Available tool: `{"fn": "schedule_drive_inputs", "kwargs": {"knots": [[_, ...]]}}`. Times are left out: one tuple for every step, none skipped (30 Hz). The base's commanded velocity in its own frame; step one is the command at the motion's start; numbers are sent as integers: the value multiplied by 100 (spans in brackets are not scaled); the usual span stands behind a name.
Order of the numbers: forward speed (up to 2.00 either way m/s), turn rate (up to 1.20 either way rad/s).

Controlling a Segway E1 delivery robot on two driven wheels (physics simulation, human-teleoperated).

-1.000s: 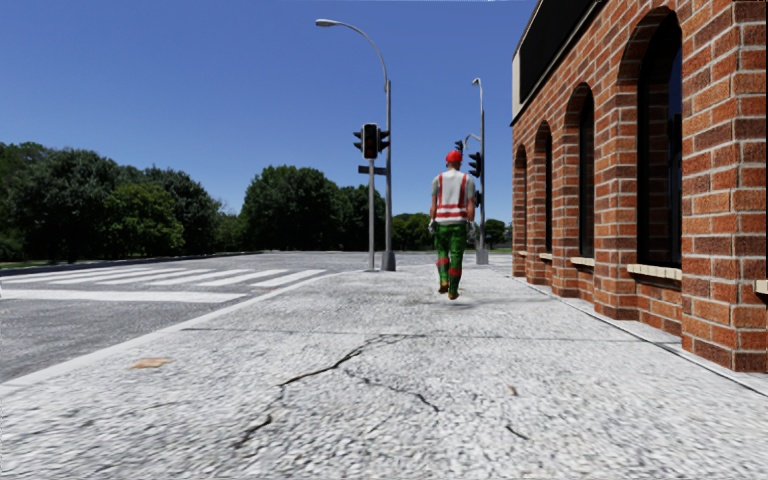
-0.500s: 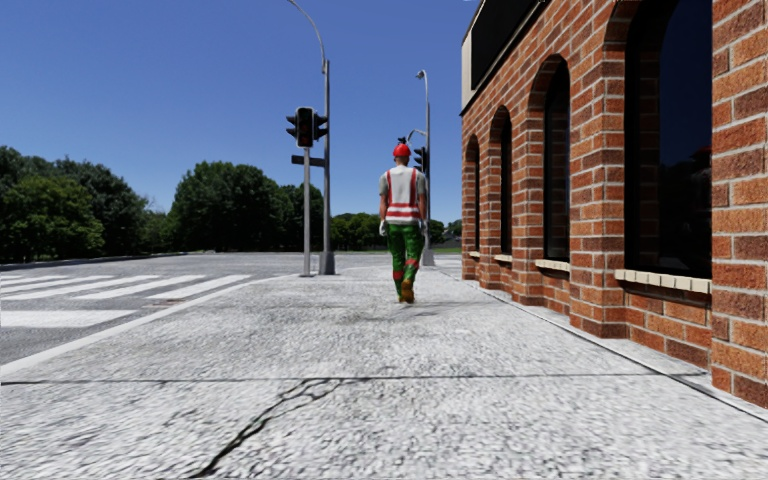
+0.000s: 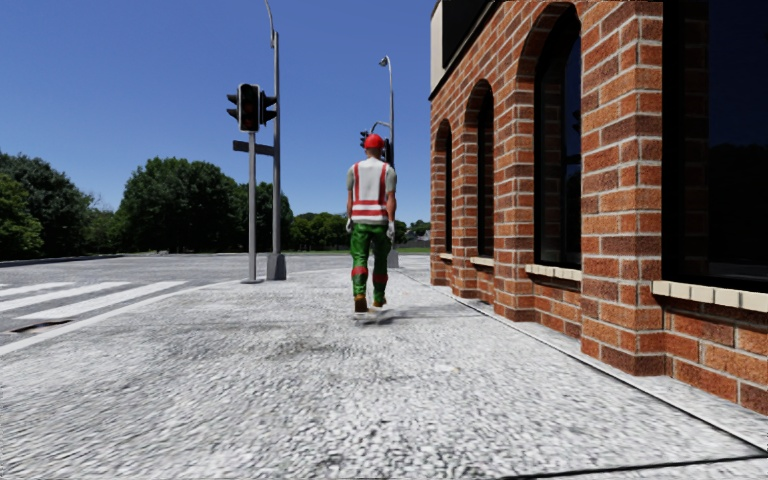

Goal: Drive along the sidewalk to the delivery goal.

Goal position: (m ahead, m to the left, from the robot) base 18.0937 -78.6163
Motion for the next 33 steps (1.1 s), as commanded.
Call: {"fn": "schedule_drive_inputs", "kwargs": {"knots": [[200, 0], [200, 0], [200, 0], [200, 0], [200, 0], [200, 0], [200, 0], [200, 0], [200, 0], [200, 0], [200, 0], [200, 0], [200, 0], [200, 0], [200, 0], [200, 0], [200, 0], [200, 0], [200, 4], [200, 14], [200, 14], [200, 21], [200, 24], [200, 24], [200, 24], [200, 25], [200, 25], [200, 25], [200, 25], [200, 25], [200, 25], [200, 25], [200, 26]]}}
